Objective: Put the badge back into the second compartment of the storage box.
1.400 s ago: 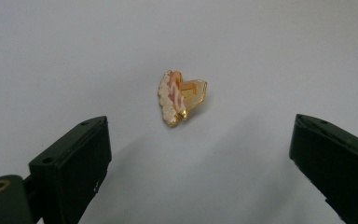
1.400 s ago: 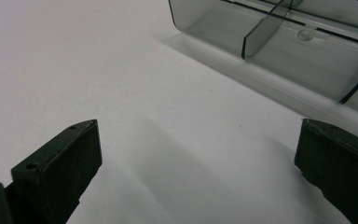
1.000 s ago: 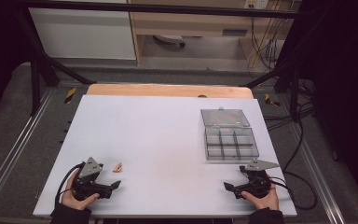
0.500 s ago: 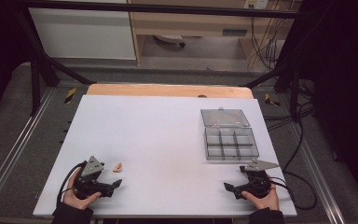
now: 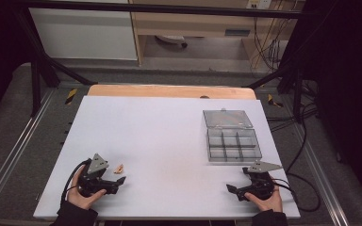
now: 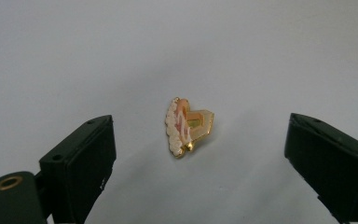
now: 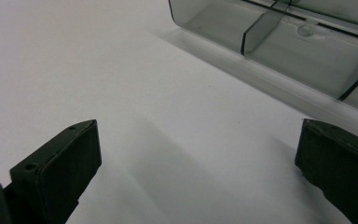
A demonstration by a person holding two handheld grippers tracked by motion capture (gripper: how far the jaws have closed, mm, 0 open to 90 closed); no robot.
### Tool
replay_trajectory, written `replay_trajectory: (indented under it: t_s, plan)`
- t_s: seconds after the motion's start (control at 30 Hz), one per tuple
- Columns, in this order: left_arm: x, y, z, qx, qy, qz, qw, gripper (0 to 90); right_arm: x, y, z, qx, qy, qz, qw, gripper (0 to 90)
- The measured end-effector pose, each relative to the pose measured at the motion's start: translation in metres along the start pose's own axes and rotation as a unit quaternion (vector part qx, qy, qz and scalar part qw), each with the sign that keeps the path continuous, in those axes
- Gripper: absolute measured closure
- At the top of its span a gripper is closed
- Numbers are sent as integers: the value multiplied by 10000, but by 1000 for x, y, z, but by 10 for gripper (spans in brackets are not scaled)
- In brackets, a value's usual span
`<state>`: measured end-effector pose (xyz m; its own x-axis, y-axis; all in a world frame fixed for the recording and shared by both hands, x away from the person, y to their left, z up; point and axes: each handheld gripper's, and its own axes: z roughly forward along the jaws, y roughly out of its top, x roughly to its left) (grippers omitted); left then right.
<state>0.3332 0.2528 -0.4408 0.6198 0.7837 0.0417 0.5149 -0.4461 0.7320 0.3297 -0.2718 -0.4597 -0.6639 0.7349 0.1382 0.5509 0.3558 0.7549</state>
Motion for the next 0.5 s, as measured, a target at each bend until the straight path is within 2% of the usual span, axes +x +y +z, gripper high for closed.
replay_trajectory:
  t_s: [0.27, 0.5]
  plan:
    - [1, 10, 3, 104, 107, -77, 9999, 131, 0, 0, 0, 7, -8, 11, 10000, 7]
    - [2, 21, 4, 200, 284, -140, 9993, 221, 0, 0, 0, -2, -25, 0, 10000, 7]
